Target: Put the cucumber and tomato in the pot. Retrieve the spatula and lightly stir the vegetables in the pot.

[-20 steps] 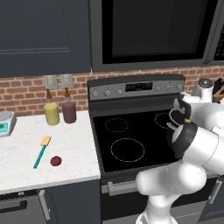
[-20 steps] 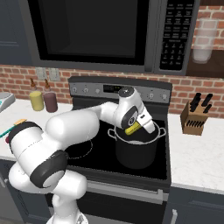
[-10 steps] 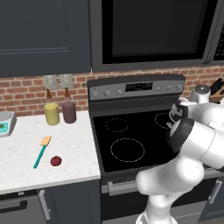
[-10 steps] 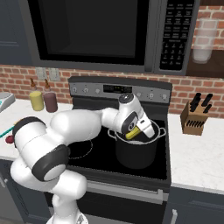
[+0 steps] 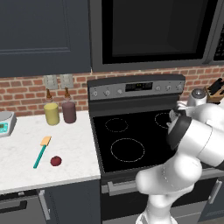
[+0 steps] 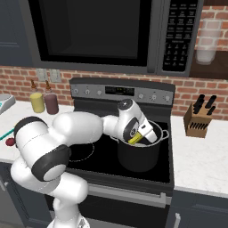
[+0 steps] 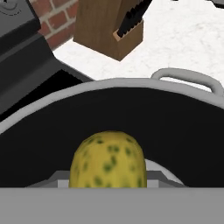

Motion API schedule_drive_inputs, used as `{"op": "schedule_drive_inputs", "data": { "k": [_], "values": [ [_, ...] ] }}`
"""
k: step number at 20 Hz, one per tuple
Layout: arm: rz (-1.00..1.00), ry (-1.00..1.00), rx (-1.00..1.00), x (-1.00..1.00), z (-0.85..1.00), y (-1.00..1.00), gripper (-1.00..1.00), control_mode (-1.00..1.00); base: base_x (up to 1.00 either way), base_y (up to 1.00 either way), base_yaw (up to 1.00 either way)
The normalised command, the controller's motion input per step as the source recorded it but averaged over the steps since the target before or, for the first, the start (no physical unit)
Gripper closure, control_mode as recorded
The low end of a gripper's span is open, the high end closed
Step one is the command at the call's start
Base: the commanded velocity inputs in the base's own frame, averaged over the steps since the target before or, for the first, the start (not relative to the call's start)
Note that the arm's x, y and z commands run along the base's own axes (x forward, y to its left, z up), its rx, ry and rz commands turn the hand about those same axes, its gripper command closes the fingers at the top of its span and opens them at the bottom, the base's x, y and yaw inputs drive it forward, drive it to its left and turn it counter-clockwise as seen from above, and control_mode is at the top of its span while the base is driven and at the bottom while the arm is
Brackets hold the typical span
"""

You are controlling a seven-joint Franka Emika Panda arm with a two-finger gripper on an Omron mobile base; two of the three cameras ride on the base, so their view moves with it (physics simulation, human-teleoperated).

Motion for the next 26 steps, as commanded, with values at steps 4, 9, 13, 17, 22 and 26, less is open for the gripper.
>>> {"op": "schedule_drive_inputs", "data": {
  "k": [4, 9, 13, 17, 22, 26],
  "values": [
    [0.00, 0.00, -0.03, 0.03, -0.07, 0.00, 1.00, -1.00, 0.00, 0.00, 0.00],
    [0.00, 0.00, -0.03, 0.00, -0.07, 0.09, -1.00, -1.00, 0.00, 0.00, 0.00],
    [0.00, 0.00, 0.00, 0.00, 0.00, 0.05, -1.00, -1.00, 0.00, 0.00, 0.00],
    [0.00, 0.00, 0.00, -0.03, 0.17, 0.00, -1.00, -1.00, 0.00, 0.00, 0.00],
    [0.00, -0.01, 0.00, -0.32, 0.62, 0.01, -1.00, -1.00, 0.00, 0.00, 0.00],
    [0.04, -0.04, 0.02, -0.58, 1.00, 0.21, -1.00, -1.00, 0.00, 0.00, 0.00]
  ]
}}
